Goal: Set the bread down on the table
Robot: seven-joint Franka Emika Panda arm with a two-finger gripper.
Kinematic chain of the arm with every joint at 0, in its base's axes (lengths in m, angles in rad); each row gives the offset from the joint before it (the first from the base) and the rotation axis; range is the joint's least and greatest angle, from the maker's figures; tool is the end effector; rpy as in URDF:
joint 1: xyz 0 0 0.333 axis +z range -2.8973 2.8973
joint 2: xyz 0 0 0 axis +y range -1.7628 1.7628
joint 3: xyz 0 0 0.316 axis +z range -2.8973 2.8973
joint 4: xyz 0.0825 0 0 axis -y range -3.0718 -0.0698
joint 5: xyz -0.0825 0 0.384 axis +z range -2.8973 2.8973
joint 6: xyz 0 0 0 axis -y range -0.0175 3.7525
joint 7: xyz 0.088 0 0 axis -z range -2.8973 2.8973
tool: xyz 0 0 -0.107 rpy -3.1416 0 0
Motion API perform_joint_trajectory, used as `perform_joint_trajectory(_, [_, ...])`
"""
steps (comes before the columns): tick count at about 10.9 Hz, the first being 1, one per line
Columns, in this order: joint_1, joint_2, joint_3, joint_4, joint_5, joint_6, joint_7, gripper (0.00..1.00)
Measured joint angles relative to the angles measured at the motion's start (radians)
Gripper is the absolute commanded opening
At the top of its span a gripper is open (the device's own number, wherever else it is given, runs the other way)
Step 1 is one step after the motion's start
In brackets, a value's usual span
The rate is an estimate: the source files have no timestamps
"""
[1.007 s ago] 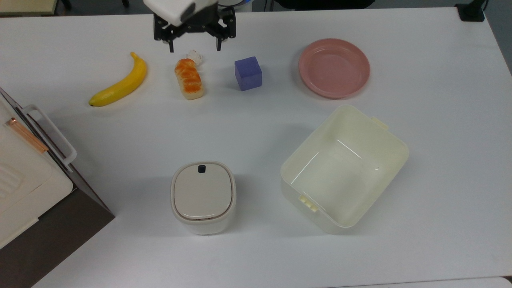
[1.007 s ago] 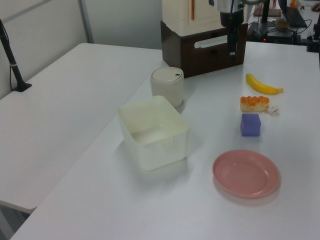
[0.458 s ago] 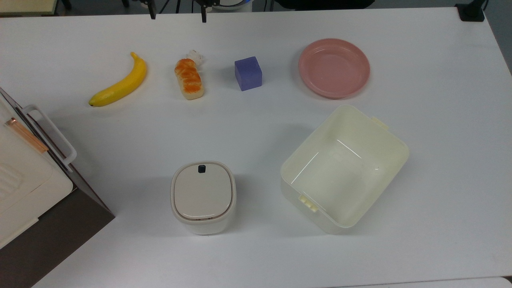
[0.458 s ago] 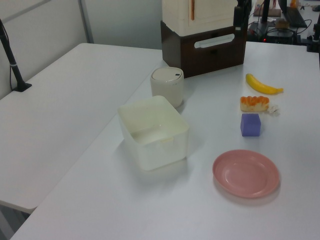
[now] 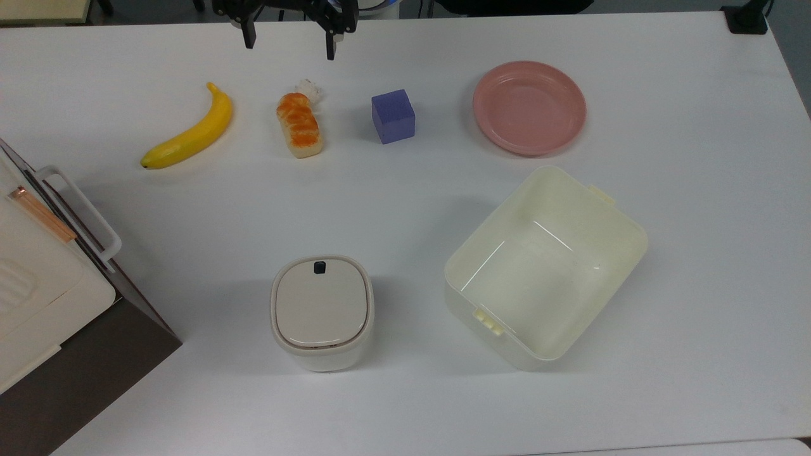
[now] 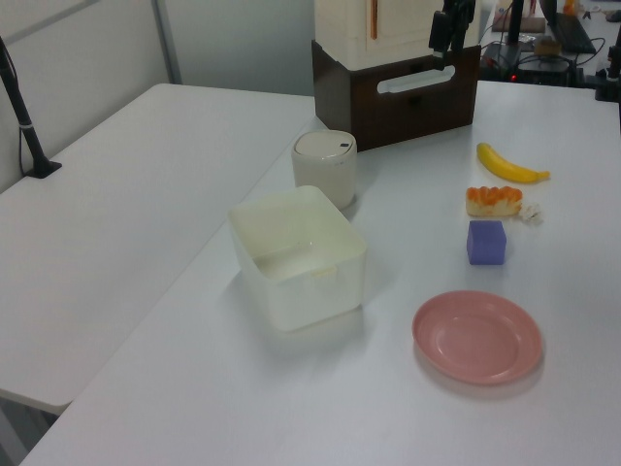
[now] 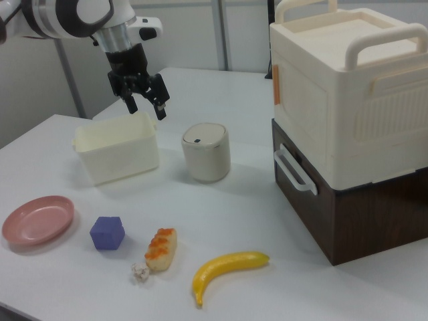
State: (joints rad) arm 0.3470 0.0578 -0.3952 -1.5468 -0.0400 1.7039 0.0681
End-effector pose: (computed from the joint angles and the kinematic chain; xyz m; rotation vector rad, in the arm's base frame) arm 0.5836 -0.0252 0.6181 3.0716 -0.1711 0.1607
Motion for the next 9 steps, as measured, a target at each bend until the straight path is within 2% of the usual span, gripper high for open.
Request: perform_joint_trajectory(9, [0.014,0.001,0.001,-0.037,0.002,-0.001,0.001,1.0])
